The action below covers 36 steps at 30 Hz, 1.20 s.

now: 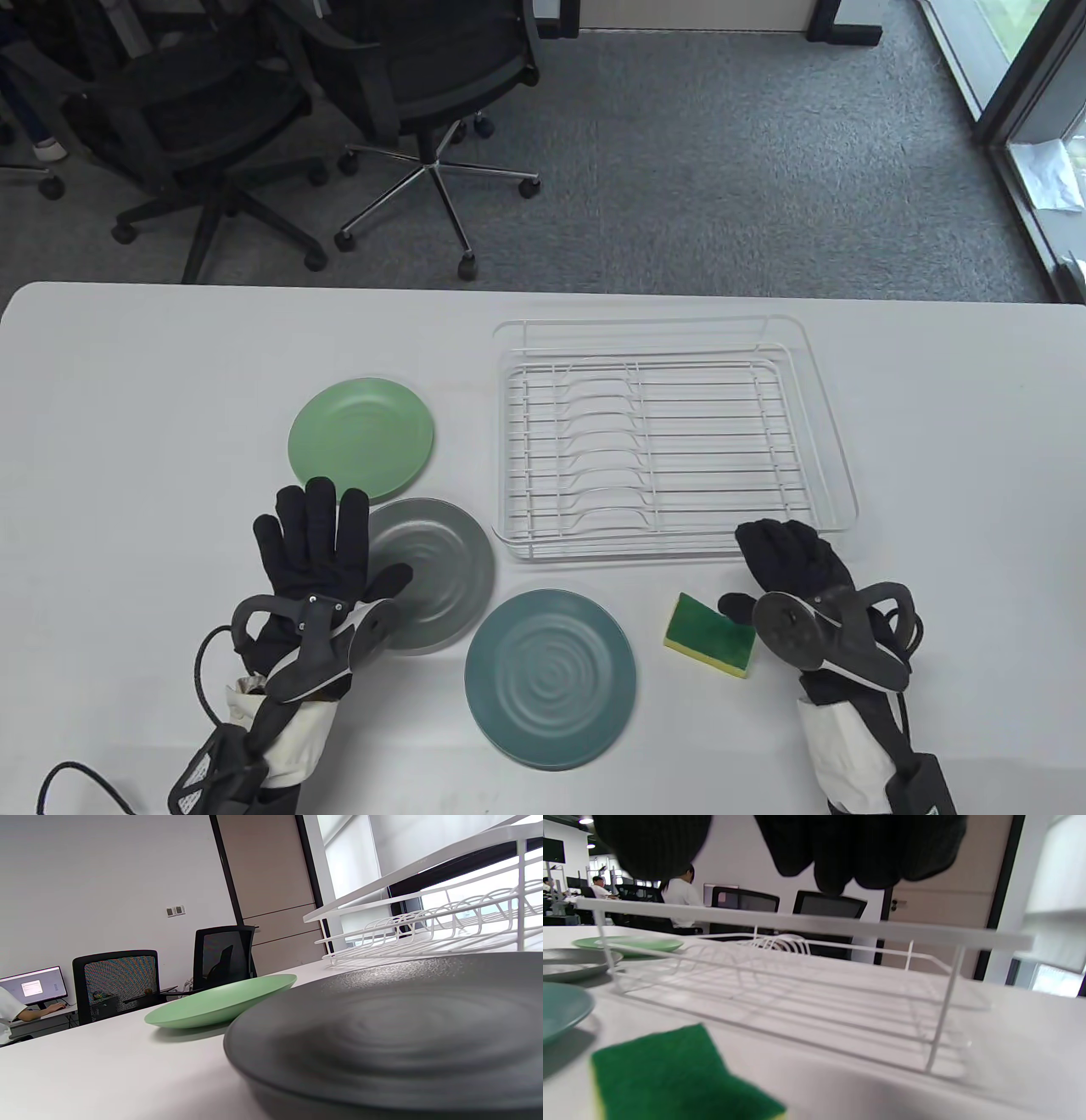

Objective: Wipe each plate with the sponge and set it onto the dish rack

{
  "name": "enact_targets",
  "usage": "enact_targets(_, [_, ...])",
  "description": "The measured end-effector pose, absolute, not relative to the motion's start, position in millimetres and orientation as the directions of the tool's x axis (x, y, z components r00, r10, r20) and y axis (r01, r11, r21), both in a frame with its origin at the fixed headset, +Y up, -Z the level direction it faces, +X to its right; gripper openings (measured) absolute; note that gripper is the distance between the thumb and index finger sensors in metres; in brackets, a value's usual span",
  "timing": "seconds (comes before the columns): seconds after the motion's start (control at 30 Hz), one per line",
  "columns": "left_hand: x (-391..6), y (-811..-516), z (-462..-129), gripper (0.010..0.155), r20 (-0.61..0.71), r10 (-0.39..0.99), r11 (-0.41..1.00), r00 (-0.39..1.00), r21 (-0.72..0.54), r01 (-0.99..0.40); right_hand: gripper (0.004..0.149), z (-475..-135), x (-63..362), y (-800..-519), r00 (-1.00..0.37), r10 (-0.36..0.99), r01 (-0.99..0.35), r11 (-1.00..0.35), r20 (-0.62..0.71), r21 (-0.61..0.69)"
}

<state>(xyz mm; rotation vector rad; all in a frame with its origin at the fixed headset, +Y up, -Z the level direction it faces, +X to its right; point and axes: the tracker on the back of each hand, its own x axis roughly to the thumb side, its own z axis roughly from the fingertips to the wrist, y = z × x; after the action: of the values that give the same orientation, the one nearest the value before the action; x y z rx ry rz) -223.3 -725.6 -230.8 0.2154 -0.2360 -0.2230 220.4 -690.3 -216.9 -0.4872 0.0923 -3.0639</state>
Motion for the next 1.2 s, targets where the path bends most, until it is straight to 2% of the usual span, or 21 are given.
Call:
enact_targets(0.4, [-223, -726, -231, 0.096, 0.211, -0.246, 0.953, 0.946, 0.233, 0.196, 0.092, -233, 191, -746, -0.909, -0.044, 0.176, -0.942, 0.414, 0.285])
enact_targets(0.63, [-221, -726, -231, 0.096, 0.215, -0.252, 0.953, 0.943, 0.226, 0.203, 0.097, -235, 178, -766, -0.883, -0.125, 0.297, -0.895, 0.452, 0.333])
enact_targets(0.8, [-221, -726, -231, 0.096, 0.215, -0.251, 0.954, 0.944, 0.220, 0.204, 0.092, -234, 173, -766, -0.868, -0.191, 0.337, -0.904, 0.458, 0.262])
enact_targets(0.93, [-219, -726, -231, 0.095, 0.228, -0.246, 0.956, 0.942, 0.214, 0.199, 0.091, -233, 176, -757, -0.885, -0.125, 0.246, -0.943, 0.449, 0.224])
enact_targets(1.1, [-209, -721, -231, 0.094, 0.267, -0.230, 0.960, 0.936, 0.220, 0.173, 0.088, -229, 185, -734, -0.903, -0.019, 0.076, -0.990, 0.430, 0.115])
enact_targets(1.2, [-198, -716, -231, 0.086, 0.302, -0.196, 0.966, 0.933, 0.222, 0.131, 0.083, -226, 189, -722, -0.903, 0.051, -0.031, -0.998, 0.427, 0.054])
